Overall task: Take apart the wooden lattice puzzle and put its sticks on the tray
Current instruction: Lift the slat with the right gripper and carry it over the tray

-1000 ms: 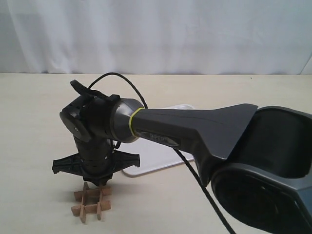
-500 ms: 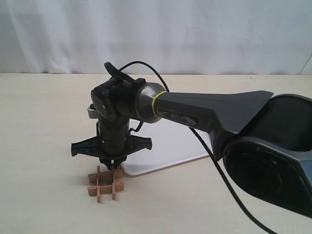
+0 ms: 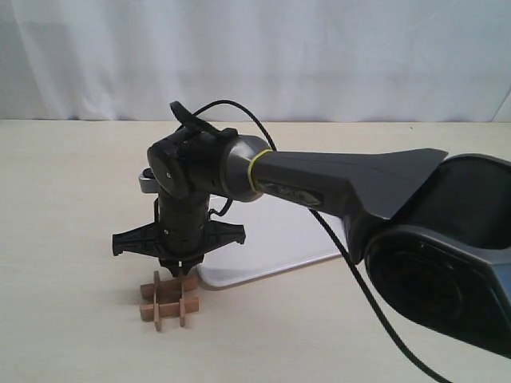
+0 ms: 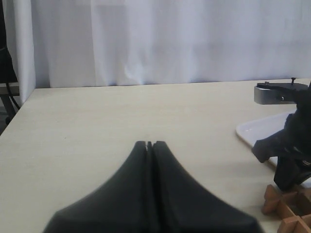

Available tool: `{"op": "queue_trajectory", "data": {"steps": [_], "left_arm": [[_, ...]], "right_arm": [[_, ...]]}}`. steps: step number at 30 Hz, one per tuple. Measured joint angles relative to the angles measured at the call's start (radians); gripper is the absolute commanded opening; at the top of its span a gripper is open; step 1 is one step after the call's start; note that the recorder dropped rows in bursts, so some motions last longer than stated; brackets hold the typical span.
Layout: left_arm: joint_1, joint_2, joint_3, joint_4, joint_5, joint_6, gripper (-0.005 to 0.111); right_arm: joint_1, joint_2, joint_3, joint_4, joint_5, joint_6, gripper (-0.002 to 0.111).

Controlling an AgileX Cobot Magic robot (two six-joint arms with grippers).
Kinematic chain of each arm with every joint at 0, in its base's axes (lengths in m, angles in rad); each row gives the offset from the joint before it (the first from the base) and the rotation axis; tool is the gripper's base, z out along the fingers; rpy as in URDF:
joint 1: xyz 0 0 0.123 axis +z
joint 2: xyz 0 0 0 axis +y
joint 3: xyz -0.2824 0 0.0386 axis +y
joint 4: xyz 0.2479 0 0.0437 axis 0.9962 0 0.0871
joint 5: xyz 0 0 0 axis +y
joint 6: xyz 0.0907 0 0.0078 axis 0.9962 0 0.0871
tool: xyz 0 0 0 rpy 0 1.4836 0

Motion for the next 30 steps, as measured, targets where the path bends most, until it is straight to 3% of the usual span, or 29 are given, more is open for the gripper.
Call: {"op": "queue_trajectory", "data": {"steps": [30], "left_arm": [[0.0, 0.0, 0.0, 0.0, 0.0, 0.0, 0.0]], "right_arm": [[-0.017, -0.151, 0.0, -0.038, 0.149, -0.099, 0.004]]}}
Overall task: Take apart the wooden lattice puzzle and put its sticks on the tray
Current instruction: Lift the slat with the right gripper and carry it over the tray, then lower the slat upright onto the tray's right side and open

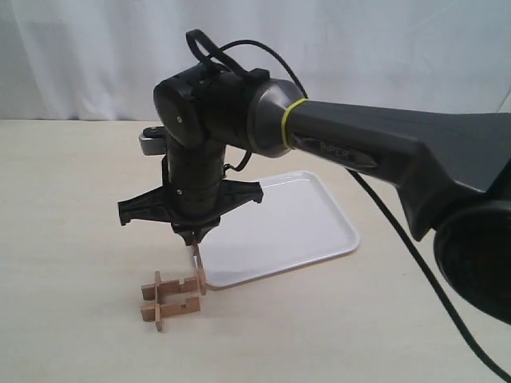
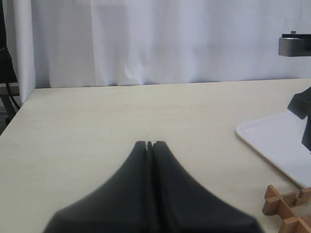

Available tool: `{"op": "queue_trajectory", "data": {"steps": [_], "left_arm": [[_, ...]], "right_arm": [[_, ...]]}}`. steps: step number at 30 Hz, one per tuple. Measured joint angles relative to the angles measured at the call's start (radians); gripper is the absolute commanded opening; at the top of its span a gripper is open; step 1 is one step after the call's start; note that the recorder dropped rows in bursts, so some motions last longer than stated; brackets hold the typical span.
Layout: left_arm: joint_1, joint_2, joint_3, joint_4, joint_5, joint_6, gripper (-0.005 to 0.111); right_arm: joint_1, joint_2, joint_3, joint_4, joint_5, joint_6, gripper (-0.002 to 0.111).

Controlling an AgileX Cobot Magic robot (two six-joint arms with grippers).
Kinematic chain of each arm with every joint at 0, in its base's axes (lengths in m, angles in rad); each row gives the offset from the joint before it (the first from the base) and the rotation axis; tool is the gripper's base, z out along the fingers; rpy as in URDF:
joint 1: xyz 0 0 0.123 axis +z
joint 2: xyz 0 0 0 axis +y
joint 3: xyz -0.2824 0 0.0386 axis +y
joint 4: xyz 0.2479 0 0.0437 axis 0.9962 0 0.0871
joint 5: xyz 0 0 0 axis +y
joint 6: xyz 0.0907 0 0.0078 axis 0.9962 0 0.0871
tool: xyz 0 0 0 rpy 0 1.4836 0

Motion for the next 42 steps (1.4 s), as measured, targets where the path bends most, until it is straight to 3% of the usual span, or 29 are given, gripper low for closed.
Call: {"op": "queue_trajectory", "data": {"steps": [16, 30, 42], "left_arm": [[0.0, 0.0, 0.0, 0.0, 0.0, 0.0, 0.0], [0.0, 0.0, 0.0, 0.0, 0.0, 0.0, 0.0], [0.0, 0.0, 0.0, 0.0, 0.0, 0.0, 0.0]], "right_arm": [[-0.206, -0.008, 0.0, 0.002, 0.052, -0.211, 0.004], [-0.433, -0.008, 0.0, 0.113, 0.011, -0.496, 0.004], [-0.468, 0.061, 0.0, 0.117, -0.139, -0.542, 0.004]]}}
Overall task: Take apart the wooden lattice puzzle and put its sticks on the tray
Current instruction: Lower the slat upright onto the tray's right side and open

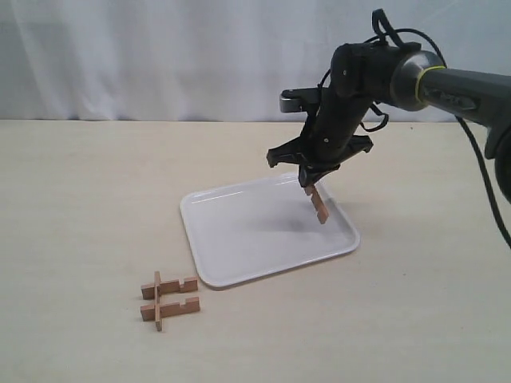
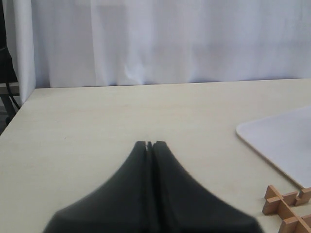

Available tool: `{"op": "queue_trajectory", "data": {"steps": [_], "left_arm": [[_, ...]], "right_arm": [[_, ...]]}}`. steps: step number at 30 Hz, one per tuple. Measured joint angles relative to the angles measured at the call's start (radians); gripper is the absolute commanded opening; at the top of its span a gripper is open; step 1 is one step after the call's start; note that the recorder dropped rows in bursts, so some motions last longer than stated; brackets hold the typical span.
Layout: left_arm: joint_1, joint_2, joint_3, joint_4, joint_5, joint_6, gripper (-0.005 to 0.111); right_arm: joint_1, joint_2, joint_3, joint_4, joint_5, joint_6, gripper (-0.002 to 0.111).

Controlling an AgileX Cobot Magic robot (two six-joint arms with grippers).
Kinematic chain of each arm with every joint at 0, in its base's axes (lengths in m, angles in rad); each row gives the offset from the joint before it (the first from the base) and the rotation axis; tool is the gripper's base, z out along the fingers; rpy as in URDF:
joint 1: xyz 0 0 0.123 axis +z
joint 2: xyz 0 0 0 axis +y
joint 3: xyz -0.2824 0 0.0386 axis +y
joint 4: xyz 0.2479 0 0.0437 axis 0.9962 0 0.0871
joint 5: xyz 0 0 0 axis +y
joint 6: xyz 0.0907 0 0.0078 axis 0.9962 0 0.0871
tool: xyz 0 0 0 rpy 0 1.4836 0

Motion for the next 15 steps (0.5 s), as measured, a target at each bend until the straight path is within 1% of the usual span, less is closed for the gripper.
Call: {"op": "queue_trajectory", "data": {"steps": [7, 10, 15], "left_arm": [[0.0, 0.0, 0.0, 0.0, 0.0, 0.0, 0.0], [0.0, 0.0, 0.0, 0.0, 0.0, 0.0, 0.0], [0.0, 0.0, 0.0, 0.0, 0.0, 0.0, 0.0]], "right_arm": [[-0.002, 0.064, 0.0, -0.053, -0.03, 0.0, 0.005], [-0.002, 0.085, 0.0, -0.064, -0.03, 0.0, 0.015], [-0.002, 0.09, 0.0, -0.07, -0.03, 0.002, 0.038]]}}
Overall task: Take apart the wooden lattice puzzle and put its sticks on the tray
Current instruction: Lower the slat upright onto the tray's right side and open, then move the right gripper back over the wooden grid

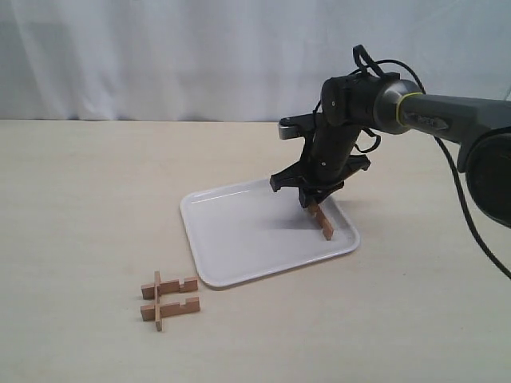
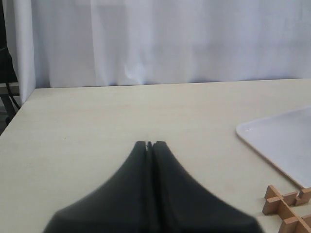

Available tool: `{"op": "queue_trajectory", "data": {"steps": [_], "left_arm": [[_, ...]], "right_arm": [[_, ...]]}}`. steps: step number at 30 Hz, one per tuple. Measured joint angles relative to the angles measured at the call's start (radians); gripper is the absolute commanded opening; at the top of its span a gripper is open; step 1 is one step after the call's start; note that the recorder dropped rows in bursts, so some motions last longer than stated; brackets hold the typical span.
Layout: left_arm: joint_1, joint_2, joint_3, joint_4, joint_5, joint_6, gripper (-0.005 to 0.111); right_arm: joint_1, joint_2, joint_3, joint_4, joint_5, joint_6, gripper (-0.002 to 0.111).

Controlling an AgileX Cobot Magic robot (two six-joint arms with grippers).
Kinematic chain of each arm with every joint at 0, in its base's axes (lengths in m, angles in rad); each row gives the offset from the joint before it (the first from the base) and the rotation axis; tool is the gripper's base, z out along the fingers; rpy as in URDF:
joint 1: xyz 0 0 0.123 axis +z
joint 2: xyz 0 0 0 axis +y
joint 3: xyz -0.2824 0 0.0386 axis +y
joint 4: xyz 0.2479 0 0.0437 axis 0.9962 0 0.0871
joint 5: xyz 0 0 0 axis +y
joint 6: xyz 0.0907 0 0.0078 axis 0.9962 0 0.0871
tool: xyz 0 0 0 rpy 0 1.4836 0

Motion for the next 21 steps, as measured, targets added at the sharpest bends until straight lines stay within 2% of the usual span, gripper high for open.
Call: {"op": "queue_trajectory", "data": {"steps": [1, 3, 5, 15, 21], "left_arm": [[0.0, 0.0, 0.0, 0.0, 0.0, 0.0, 0.0], [0.0, 0.0, 0.0, 0.0, 0.0, 0.0, 0.0], [0.0, 0.0, 0.0, 0.0, 0.0, 0.0, 0.0], [0.0, 0.0, 0.0, 0.0, 0.0, 0.0, 0.0], [0.0, 0.0, 0.0, 0.0, 0.0, 0.0, 0.0]], "right_arm": [[0.0, 0.002, 0.0, 0.0, 0.0, 0.0, 0.047], [0.0, 0.002, 0.0, -0.002, 0.0, 0.002, 0.058], [0.0, -0.001, 0.0, -0.002, 0.0, 0.004, 0.064], [0.0, -0.169, 0.002, -0.002, 0.143, 0.069, 0.063], [0.081, -0.183, 0.002, -0.004, 0.233, 0.087, 0.063]]}}
